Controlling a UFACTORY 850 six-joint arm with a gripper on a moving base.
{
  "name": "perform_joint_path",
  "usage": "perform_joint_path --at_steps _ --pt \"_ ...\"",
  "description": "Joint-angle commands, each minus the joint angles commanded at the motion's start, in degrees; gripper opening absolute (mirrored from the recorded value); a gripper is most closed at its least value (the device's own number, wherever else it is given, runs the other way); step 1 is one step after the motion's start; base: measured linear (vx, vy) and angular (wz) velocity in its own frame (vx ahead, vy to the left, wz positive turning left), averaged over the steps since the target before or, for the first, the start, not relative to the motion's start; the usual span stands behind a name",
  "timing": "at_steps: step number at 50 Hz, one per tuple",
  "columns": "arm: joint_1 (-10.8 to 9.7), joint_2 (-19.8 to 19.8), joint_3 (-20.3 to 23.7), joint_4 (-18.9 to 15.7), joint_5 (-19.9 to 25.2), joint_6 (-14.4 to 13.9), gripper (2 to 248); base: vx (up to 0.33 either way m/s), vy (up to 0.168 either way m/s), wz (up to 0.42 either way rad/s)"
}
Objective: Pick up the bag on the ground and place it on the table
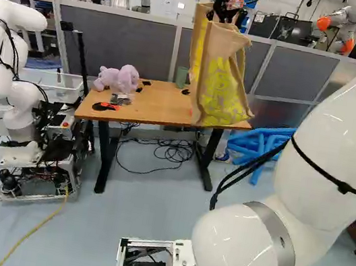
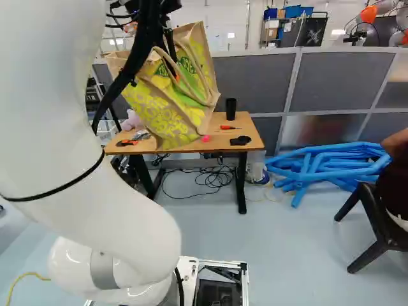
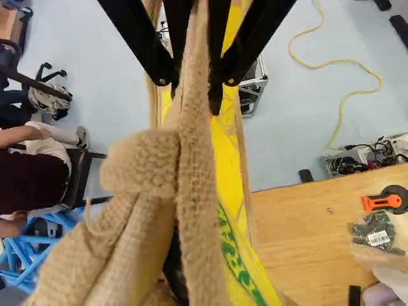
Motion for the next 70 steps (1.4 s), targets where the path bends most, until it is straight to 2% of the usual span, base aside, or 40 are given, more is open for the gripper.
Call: perform_joint_path --at_steps 30,70 --pt "0.00 0.00 0.00 0.00 0.00 0.00 22 0.161 0.104 -0.029" --pt "0.00 0.00 0.00 0.00 0.00 0.00 22 0.103 0.101 -0.023"
